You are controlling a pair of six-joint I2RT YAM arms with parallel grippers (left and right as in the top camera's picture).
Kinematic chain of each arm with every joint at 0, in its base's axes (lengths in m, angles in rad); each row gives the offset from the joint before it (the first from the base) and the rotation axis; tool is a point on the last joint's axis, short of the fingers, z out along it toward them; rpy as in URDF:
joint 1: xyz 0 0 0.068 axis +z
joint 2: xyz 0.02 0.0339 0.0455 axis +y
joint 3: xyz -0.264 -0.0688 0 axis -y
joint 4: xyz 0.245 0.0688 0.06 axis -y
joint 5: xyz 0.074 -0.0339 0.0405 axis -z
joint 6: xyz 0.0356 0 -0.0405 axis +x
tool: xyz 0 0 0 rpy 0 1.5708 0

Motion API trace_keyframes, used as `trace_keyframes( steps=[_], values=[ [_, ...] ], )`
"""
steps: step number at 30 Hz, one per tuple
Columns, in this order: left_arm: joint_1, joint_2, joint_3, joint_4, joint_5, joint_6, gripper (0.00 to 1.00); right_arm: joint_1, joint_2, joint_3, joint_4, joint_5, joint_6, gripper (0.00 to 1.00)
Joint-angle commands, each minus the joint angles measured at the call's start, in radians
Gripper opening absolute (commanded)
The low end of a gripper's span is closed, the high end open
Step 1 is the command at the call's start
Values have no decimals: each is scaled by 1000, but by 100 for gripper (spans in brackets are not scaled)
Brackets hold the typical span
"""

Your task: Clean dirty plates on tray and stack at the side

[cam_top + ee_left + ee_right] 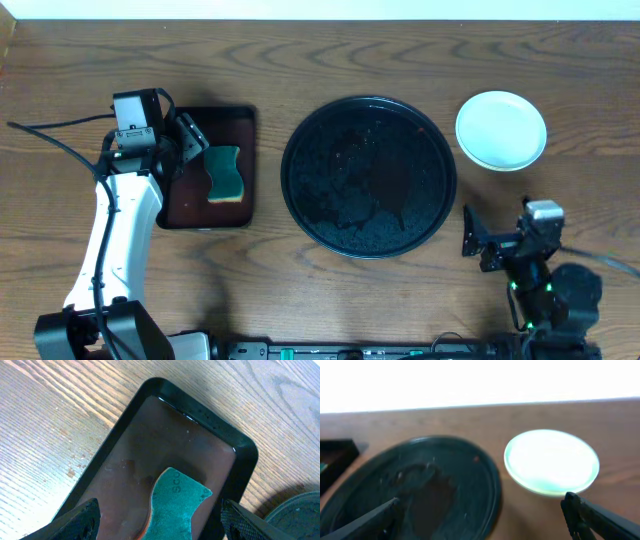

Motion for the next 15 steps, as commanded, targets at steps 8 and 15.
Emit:
trace_keyframes(
  steps=[8, 15],
  values=[
    [3, 0, 21, -2, -13, -2, 78, -10, -200, -253, 276, 8, 8, 99],
    [3, 0, 21, -2, -13, -2, 79, -10, -223, -294, 344, 48, 7, 99]
  ],
)
